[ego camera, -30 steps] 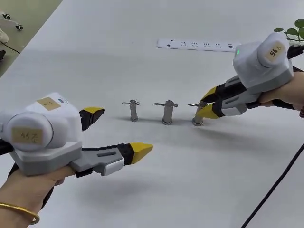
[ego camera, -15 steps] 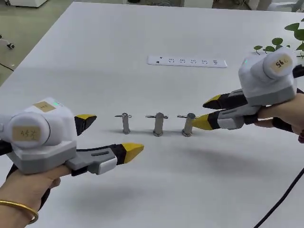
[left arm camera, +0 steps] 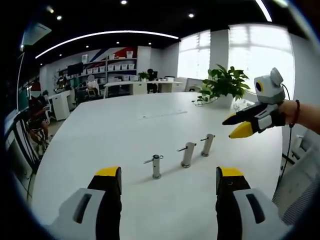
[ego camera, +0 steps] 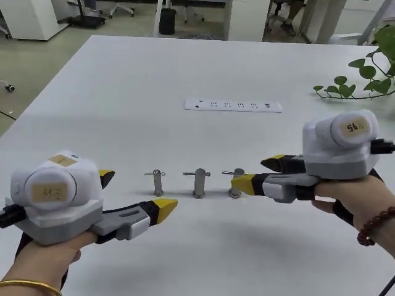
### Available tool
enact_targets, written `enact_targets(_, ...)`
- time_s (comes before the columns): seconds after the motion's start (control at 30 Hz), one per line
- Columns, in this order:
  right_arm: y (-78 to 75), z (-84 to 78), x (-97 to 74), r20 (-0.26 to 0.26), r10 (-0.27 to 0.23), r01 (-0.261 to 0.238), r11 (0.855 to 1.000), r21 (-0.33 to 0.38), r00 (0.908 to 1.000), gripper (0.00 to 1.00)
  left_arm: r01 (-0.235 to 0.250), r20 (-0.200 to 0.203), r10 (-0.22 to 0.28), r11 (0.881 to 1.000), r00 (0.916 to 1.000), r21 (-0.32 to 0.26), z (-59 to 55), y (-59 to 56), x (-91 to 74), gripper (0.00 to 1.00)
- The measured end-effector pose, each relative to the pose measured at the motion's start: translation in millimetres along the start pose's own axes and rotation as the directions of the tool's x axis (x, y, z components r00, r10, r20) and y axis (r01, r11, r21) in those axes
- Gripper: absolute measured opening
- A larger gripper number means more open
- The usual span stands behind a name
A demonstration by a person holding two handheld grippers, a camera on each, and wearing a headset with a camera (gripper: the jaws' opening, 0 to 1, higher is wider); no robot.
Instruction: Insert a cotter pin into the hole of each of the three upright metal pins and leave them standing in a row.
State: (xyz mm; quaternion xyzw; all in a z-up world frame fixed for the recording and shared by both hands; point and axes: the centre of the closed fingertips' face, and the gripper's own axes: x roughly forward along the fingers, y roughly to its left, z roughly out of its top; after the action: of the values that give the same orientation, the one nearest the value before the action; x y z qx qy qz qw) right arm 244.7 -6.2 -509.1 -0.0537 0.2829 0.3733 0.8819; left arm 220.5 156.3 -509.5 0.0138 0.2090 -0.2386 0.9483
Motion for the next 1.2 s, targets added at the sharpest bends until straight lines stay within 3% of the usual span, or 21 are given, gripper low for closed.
enact_targets(0.2, 10.9, -2.9, -1.4, 0.019, -0.023, 0.024, 1.0, -0.016, 0.9996, 0.57, -0.012, 0.007, 0.012, 1.0, 0.9999, -0.023, 0.1, -3.5, -1.1, 0.76)
enact_targets(0.33, 16.0, -6.5, -1.6, 0.028, -0.04, 0.041, 0.999, -0.008, 0.9988, 0.6, -0.018, 0.046, 0.021, 0.997, 0.9987, -0.076, 3.7, -4.0, -2.3, 0.76)
enact_targets(0.47, 19.9, -5.7, -2.0, 0.065, -0.058, 0.057, 0.998, 0.022, 0.9962, 0.61, -0.037, 0.044, 0.039, 0.998, 0.9983, -0.059, 1.4, -3.1, -4.4, 0.76)
enact_targets(0.57, 16.6, -7.2, -3.7, 0.076, -0.097, 0.096, 0.995, 0.011, 0.9924, 0.61, -0.051, 0.022, 0.052, 0.998, 0.9984, -0.038, -1.4, -1.6, -5.8, 0.76)
enact_targets(0.7, 14.8, -5.7, -7.7, 0.107, -0.112, 0.108, 0.993, 0.038, 0.9879, 0.62, -0.057, 0.028, 0.059, 0.997, 0.9979, -0.048, 0.3, -1.1, -7.6, 0.76)
enact_targets(1.2, 17.4, -15.2, -14.1, 0.091, -0.131, 0.127, 0.99, 0.056, 0.9872, 0.63, -0.065, 0.009, 0.065, 0.998, 0.9978, -0.024, -0.4, -1.9, -8.2, 0.76)
